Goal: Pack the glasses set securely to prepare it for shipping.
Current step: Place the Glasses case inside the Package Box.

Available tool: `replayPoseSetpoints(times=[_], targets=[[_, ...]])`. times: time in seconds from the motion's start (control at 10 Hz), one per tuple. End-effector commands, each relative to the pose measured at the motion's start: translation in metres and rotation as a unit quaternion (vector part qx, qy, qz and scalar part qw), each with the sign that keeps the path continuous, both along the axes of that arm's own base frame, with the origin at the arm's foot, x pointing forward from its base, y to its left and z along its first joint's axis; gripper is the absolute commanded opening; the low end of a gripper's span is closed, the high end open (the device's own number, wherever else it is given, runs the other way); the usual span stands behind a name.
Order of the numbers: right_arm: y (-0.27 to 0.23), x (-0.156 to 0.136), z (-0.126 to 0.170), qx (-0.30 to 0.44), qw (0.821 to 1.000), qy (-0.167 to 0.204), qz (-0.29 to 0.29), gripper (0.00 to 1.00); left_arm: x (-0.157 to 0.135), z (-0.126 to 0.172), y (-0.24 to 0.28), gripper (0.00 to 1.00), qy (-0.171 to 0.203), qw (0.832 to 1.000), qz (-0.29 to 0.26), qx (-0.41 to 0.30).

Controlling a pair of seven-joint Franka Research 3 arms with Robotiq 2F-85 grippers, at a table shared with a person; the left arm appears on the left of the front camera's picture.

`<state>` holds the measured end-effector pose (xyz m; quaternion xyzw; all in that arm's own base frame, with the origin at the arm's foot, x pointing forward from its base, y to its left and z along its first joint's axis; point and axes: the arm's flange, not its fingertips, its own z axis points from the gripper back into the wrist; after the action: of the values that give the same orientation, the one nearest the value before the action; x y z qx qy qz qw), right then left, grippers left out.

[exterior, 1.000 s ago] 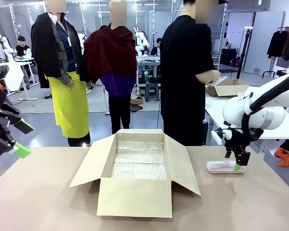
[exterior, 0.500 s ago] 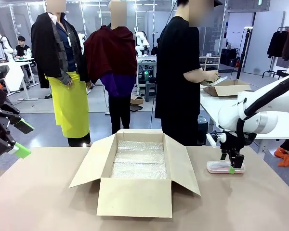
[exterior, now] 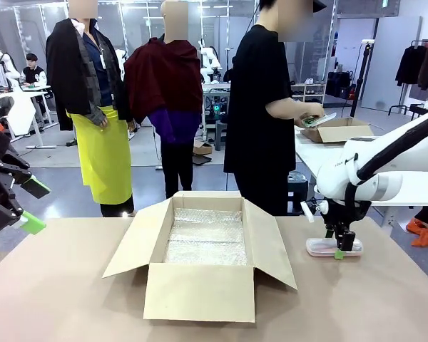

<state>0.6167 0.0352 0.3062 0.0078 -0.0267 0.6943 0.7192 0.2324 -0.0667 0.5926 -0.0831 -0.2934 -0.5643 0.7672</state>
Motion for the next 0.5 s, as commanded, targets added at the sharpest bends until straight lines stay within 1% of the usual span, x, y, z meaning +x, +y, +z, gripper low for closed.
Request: replayPoseSetpoints(times=[0.0, 0.3, 0.4], targets=[[0.0082, 0.0004, 0.0023, -0.016, 1.000, -0.010, -0.011, 0.76, -0.0010, 0.0001, -0.0007, 1.00, -0.002, 1.000, -0.009, 0.002], [0.0072, 0.0004, 0.0038, -0.022, 1.000, -0.010, -0.015, 0.47, -0.0010, 0.0001, -0.0007, 1.00, -0.002, 1.000, -0.009, 0.002], [0.0073, -0.0001, 0.0050, -0.021, 1.000, -0.011, -0.016, 0.39, -0.0010, 0.0001, -0.0007, 1.00, -0.002, 1.000, -0.009, 0.002]])
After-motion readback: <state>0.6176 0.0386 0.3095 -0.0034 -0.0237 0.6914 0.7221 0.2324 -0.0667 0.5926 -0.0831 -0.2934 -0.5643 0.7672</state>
